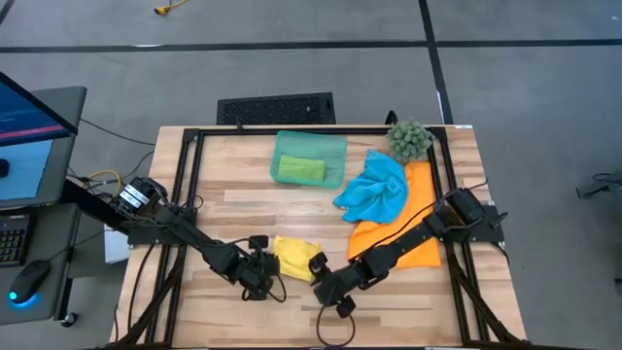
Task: Roll microfiber towels into tight, uniform cylinder then place into a basket
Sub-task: Roll the yellow microfiber cloth
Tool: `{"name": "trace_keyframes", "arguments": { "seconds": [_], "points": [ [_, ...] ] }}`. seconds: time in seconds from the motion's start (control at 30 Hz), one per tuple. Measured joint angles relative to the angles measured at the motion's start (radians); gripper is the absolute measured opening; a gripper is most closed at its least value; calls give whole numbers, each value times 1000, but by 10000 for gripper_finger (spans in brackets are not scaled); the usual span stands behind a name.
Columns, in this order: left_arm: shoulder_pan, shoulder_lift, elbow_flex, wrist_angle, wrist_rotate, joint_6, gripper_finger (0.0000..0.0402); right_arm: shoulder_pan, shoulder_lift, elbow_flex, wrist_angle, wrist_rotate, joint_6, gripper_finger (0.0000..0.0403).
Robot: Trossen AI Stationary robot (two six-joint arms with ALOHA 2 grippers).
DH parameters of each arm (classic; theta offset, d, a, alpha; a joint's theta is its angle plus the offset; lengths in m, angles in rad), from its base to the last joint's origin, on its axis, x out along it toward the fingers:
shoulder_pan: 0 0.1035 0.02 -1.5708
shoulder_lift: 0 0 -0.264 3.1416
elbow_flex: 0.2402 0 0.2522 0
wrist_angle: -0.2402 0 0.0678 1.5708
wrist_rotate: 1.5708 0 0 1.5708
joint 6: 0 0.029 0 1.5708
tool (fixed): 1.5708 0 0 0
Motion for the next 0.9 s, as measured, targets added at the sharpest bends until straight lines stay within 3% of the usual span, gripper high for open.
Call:
{"name": "trace_keyframes", "arguments": {
  "seconds": [0.13, 0.3, 0.53, 0.9],
  "points": [
    [7, 0, 0, 2, 1, -90, 98, -17, -2, 3, -1, -4, -36, 194],
    [7, 0, 0, 2, 0, -94, 98, -54, -2, 3, -3, -5, -37, 219],
    [7, 0, 0, 0, 0, -97, 98, -102, -2, 3, -46, -10, 34, 217],
    [7, 0, 0, -1, 0, -98, 98, -71, -12, 41, -111, 9, 17, 211]
  ]
}}
